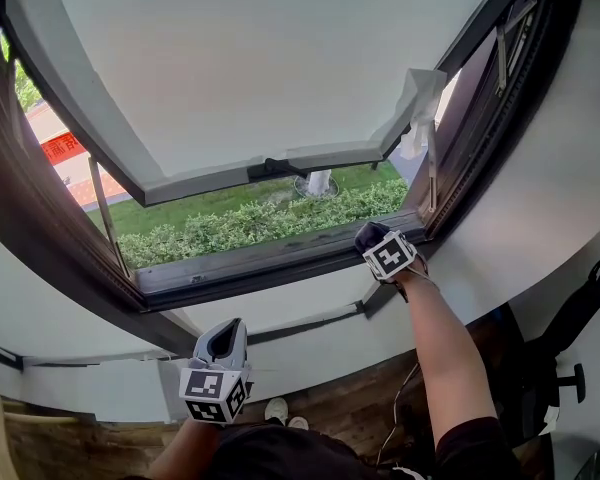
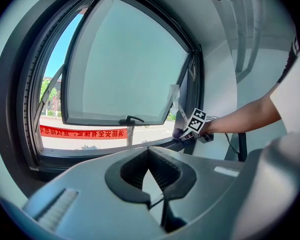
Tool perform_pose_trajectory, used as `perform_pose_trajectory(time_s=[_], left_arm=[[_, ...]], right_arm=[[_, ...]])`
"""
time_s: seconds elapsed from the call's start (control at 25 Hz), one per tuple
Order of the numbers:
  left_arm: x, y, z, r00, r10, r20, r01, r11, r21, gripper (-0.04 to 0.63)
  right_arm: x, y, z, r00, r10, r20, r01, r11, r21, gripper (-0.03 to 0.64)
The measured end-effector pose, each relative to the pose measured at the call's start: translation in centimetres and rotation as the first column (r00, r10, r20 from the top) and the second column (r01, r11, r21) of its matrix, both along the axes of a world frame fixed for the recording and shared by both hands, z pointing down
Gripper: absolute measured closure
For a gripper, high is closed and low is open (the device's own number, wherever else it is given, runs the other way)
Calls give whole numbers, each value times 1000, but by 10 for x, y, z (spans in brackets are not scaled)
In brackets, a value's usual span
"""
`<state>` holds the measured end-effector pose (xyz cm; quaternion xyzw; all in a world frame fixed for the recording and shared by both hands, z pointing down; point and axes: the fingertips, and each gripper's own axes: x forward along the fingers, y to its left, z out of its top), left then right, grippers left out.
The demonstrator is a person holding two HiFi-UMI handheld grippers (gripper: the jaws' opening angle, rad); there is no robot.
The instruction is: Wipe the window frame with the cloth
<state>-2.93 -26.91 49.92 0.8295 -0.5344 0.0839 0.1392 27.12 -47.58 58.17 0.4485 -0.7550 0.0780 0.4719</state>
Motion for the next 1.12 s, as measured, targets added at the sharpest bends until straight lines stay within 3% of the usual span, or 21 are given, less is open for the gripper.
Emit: perform_pose_trajectory(time_s=[0.84, 1.12], left_arm=[[3, 6, 0, 1000, 14, -1, -14, 1000, -5, 588], [-6, 10, 1, 1000, -6, -5, 6, 1000, -6, 588]], right_arm=[[-90, 24, 0, 972, -236, -21, 235, 972, -24, 552], [-100, 32, 7, 975, -220, -39, 218, 974, -56, 552]])
